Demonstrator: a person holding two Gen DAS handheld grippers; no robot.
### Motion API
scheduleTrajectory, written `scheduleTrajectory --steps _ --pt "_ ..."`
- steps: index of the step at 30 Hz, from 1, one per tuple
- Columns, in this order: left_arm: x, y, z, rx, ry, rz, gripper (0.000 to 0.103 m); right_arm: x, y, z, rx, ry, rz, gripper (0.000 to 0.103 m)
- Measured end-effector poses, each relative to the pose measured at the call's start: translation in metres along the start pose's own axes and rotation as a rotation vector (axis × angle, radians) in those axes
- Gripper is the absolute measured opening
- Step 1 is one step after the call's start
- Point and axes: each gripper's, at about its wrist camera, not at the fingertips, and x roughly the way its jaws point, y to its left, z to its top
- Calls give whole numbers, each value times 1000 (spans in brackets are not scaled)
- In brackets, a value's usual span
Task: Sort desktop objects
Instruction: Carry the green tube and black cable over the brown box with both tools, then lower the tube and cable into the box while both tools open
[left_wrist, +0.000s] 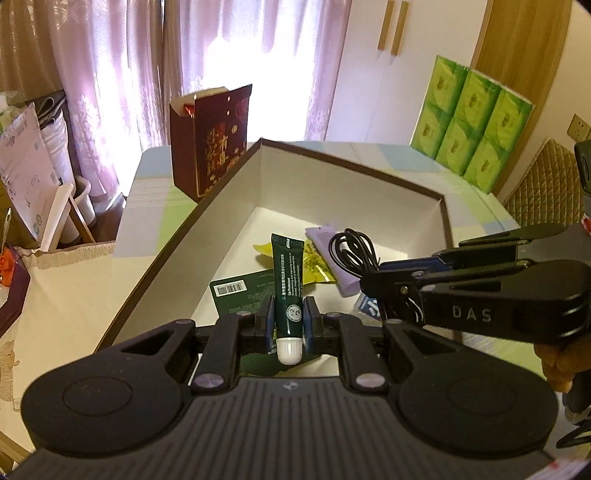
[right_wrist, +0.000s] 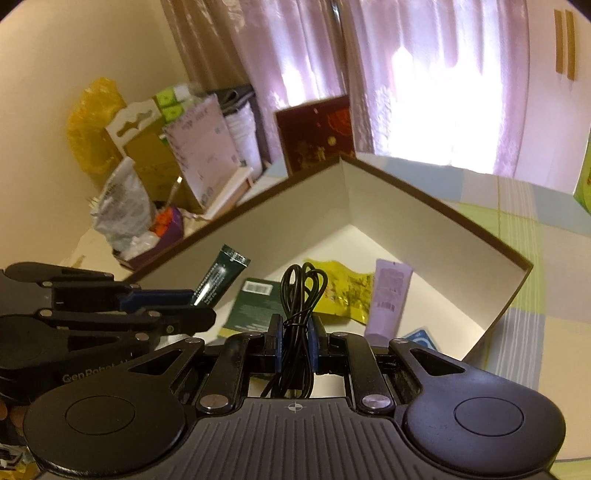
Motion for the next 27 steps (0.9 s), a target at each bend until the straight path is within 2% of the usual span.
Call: scheduleTrajectory --steps 12,27 --pt "39 8 8 10 72 -5 12 43 -11 -2 -2 99 -70 11" --pt "52 10 12 13 94 -2 12 58 -16 0 -10 154 -87 11"
